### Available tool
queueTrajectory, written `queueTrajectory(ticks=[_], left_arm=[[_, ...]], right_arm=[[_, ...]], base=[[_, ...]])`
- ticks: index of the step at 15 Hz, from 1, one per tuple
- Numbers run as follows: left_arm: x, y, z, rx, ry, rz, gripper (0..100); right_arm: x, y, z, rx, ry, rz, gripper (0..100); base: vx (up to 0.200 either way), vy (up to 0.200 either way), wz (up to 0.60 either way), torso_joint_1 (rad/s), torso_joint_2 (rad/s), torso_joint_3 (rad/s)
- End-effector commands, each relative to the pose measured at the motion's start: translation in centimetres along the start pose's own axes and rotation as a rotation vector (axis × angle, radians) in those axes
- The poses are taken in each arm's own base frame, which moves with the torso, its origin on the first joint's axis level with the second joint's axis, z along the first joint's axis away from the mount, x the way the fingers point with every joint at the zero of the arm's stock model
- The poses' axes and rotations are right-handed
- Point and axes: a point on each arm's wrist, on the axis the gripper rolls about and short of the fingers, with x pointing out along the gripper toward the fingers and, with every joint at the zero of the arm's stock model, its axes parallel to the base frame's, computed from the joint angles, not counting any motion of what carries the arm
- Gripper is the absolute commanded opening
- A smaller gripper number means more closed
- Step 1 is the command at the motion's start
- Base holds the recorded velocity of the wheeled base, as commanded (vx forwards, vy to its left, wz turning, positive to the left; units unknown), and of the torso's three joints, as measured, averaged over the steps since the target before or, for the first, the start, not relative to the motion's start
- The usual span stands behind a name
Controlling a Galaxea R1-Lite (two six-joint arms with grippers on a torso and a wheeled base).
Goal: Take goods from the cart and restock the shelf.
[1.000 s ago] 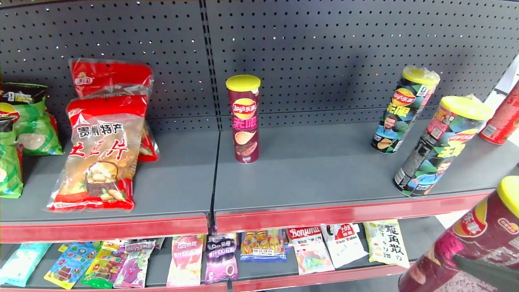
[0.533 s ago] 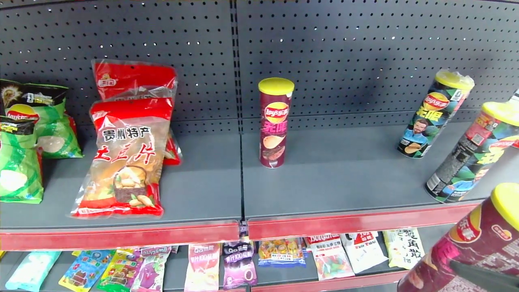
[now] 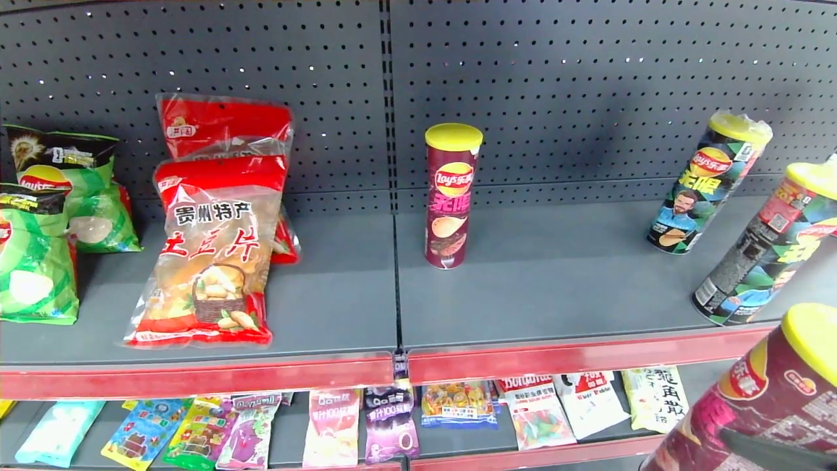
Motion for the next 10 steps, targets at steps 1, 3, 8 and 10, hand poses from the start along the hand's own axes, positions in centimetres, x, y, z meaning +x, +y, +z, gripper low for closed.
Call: queueTrajectory(ticks=[1, 3, 8, 10], left_arm=[[0.10, -0.04, -0.09, 0.001, 0.006, -0.004, 100], [0.18, -0.07, -0.15, 0.000, 0.012, -0.007, 100], [0.09, 0.00, 0.04, 0.004, 0.000, -0.013, 100], [0.35, 0.04, 0.13, 0.055, 0.009, -0.032, 100]], right_arm=[[-0.13, 0.06, -0.04, -0.001, -0.004, 0.001, 0], [-0.14, 0.04, -0.05, -0.001, -0.004, -0.002, 0], [-0.14, 0.04, -0.05, -0.001, -0.004, 0.000, 0], [-0.12, 0.05, -0.09, 0.000, -0.003, 0.000, 0]], base=[[0.200, 0.000, 0.00, -0.007, 0.01, 0.002], [0.200, 0.000, 0.00, -0.007, -0.01, 0.009], [0.040, 0.000, 0.00, 0.000, 0.00, 0.001], [0.000, 0.000, 0.00, 0.000, 0.00, 0.000]])
